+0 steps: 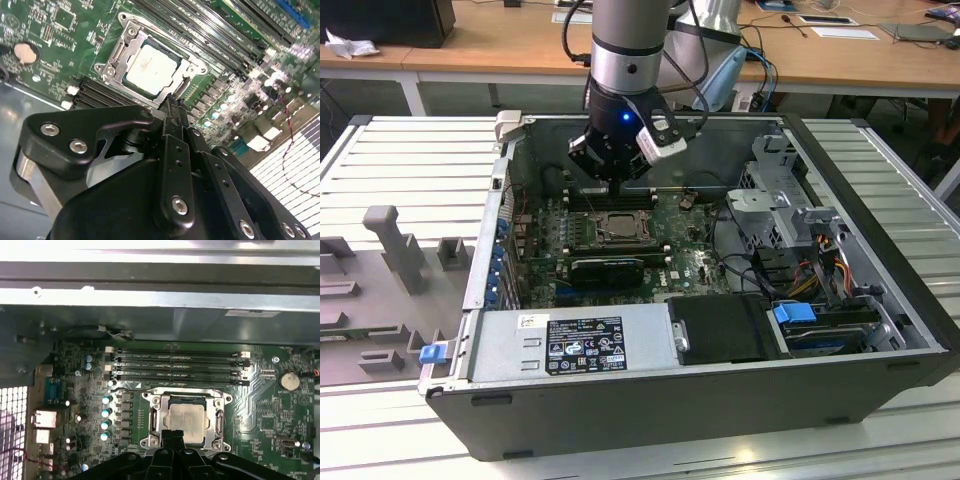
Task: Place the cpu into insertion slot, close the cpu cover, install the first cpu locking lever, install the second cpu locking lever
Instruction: 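Install the first cpu locking lever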
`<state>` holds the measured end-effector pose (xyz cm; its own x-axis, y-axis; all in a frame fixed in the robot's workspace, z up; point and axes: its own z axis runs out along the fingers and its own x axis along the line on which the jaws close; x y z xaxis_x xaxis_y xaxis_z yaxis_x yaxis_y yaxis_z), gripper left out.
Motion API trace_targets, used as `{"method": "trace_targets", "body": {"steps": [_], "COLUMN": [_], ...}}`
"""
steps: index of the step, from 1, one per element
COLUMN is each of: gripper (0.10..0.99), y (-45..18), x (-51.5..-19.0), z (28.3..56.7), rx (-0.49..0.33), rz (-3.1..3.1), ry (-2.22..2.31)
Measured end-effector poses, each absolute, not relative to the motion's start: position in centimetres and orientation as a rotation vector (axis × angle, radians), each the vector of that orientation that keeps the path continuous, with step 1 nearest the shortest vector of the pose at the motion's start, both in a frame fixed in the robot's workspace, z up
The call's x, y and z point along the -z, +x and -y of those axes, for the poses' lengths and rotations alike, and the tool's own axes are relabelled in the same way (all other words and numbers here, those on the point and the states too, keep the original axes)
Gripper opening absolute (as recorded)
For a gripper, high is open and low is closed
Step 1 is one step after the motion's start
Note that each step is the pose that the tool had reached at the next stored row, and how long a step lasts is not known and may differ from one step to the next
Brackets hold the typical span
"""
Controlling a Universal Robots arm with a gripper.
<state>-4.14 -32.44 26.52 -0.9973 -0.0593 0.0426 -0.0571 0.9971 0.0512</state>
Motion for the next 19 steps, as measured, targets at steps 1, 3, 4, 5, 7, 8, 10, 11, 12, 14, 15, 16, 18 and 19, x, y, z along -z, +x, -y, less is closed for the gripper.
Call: {"method": "trace_targets", "body": {"steps": [1,3,4,5,7,8,10,11,12,14,15,16,18,19], "gripper": [0.106,0.106,0.106,0.106,0.106,0.106,0.106,0.106,0.106,0.106,0.106,0.106,0.106,0.106], "y": [-4.14,-4.14,-4.14,-4.14,-4.14,-4.14,-4.14,-4.14,-4.14,-4.14,-4.14,-4.14,-4.14,-4.14], "x": [-26.52,-26.52,-26.52,-26.52,-26.52,-26.52,-26.52,-26.52,-26.52,-26.52,-26.52,-26.52,-26.52,-26.52], "z": [32.44,32.44,32.44,32.44,32.44,32.44,32.44,32.44,32.44,32.44,32.44,32.44,32.44,32.44], "rx": [0.077,0.075,0.075,0.074,0.074,0.073,0.073,0.073,0.072,0.072,0.071,0.071,0.07,0.07], "rz": [3.094,3.09,3.088,3.086,3.084,3.083,3.08,3.079,3.077,3.075,3.074,3.071,3.068,3.067], "ry": [0.11,0.175,0.205,0.223,0.254,0.265,0.292,0.3,0.314,0.334,0.344,0.361,0.386,0.396]}}
